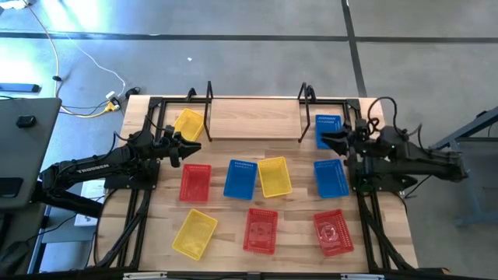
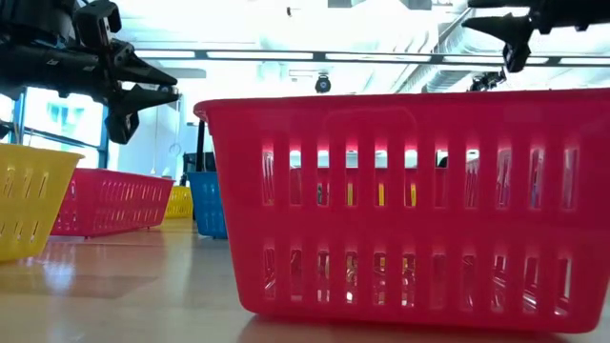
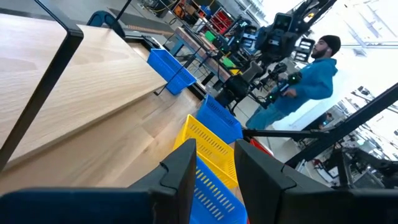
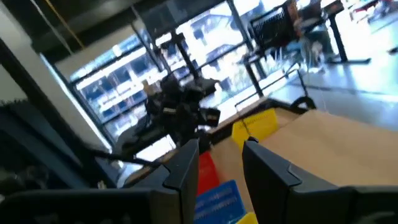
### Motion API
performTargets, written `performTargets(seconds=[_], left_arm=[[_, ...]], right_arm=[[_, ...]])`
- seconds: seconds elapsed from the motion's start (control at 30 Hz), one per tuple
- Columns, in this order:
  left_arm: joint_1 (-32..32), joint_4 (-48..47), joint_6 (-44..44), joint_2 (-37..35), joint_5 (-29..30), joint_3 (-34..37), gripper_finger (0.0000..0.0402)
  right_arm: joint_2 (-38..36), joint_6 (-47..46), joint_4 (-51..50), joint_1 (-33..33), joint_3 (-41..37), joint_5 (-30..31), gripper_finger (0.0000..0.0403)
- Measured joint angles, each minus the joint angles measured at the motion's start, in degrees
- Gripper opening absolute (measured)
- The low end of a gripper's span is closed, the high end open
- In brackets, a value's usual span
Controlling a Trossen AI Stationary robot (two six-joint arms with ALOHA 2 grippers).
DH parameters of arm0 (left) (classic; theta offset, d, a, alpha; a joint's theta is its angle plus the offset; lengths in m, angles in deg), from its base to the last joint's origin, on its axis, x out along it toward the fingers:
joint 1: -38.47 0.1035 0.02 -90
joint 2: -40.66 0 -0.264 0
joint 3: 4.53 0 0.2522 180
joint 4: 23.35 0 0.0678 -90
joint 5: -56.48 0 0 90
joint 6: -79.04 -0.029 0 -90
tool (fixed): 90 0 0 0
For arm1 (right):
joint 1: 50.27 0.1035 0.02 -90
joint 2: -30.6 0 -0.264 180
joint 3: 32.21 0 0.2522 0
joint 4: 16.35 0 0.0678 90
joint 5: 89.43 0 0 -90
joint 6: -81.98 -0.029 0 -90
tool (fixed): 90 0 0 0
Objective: Stack baskets on shelf by color
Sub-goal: Put the middle right yellow bin on the shelf
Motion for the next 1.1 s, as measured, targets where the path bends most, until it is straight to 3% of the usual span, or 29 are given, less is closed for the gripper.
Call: performTargets(seconds=[0.33, 0.73, 1.1], left_arm=[[0.0, 0.0, 0.0, 0.0, 0.0, 0.0, 0.0099], [0.0, 0.0, 0.0, 0.0, 0.0, 0.0, 0.0099], [0.0, -0.1, 0.0, 0.0, -0.1, 0.0, 0.0099]], right_arm=[[17.0, 0.5, -8.7, 2.5, 11.5, -7.8, 0.011], [33.3, 8.0, -16.3, 12.9, 23.4, -6.5, 0.011], [43.0, 11.1, -16.6, 14.7, 26.6, -6.5, 0.011]])
